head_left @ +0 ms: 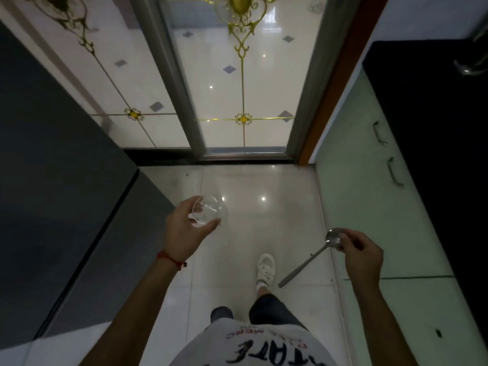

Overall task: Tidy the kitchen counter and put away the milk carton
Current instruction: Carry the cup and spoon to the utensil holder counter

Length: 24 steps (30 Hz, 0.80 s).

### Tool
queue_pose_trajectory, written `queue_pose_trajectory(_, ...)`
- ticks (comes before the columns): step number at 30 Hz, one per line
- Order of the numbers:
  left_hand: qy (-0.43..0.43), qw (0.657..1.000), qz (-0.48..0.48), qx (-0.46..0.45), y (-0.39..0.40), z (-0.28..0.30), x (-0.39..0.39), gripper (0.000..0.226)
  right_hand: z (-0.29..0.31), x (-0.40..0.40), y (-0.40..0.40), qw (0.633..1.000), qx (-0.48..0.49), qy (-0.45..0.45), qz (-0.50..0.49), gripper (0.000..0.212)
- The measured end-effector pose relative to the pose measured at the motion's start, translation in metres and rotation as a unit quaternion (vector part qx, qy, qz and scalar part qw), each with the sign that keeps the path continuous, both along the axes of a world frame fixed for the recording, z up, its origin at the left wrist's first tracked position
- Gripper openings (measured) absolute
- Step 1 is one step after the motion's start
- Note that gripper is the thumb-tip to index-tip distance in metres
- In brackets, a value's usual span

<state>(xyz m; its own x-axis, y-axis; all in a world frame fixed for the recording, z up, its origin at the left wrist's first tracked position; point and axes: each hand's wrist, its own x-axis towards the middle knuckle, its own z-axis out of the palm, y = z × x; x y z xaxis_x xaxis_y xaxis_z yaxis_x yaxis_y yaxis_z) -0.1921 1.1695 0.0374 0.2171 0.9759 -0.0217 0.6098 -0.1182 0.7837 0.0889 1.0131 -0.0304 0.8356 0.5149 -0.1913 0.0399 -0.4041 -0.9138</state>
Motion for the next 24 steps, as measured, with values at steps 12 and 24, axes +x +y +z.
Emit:
queue_pose_trajectory(12, 0.013, 0.998, 0.022, -0.059, 0.126, -0.016, 0.104, 0.051, 0.041, 0.137, 0.177, 0.998, 0.044, -0.046, 0.001, 0.016)
queue_pose_trajectory(24, 0.012, 0.990, -0.137, -0.017, 0.304, -0.010, 0.261, 0.050, 0.053, 0.252, 0.295, 0.986, 0.111, -0.027, -0.118, 0.047)
